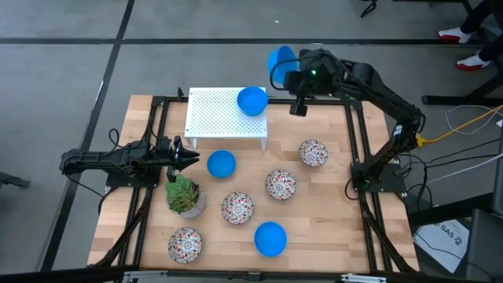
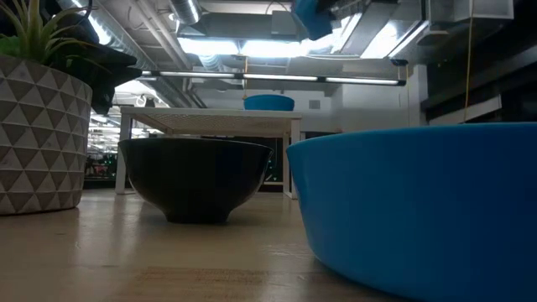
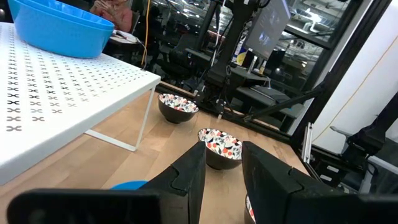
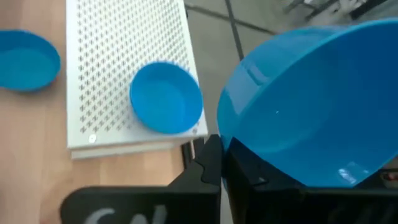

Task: Pick & Place Mini bowls
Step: Stack the blue bowl on the blue bowl on the shelf

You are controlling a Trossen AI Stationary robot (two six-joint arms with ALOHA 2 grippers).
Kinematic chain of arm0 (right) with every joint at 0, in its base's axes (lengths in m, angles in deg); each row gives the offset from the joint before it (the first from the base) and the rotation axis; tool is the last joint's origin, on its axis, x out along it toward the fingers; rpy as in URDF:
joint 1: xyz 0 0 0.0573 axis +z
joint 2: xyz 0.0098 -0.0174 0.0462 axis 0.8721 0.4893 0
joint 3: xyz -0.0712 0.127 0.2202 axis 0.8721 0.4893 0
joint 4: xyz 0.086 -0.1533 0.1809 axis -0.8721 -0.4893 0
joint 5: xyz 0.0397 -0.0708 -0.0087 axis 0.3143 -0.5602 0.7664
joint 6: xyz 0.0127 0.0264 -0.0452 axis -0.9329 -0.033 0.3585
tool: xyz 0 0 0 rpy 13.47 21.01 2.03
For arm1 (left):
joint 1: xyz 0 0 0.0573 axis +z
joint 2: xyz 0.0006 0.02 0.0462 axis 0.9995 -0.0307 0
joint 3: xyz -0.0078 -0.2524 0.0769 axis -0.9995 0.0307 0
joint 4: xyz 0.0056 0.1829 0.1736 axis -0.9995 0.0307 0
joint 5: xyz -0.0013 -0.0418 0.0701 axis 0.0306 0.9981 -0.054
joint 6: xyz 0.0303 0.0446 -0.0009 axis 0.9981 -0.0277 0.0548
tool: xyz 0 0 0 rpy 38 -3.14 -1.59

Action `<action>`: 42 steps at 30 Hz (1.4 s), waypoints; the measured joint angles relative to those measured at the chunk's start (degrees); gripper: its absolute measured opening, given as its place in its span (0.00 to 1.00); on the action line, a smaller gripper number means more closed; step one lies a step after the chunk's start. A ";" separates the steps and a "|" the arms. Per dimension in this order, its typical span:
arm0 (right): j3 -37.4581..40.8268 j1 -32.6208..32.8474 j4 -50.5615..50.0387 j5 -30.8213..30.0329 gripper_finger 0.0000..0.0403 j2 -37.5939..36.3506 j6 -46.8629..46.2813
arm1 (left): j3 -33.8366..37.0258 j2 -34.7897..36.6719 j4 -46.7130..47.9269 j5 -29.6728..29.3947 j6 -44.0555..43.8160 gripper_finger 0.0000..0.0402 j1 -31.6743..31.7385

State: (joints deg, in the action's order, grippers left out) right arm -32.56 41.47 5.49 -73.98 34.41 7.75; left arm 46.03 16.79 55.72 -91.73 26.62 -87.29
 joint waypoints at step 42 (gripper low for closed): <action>0.04 -1.61 1.78 12.05 0.02 18.53 13.21 | 0.00 0.00 0.00 0.01 -0.01 0.25 0.02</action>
State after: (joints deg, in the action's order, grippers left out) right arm -32.52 39.86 7.27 -61.92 52.95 20.96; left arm 46.03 16.79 55.72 -91.72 26.61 -87.27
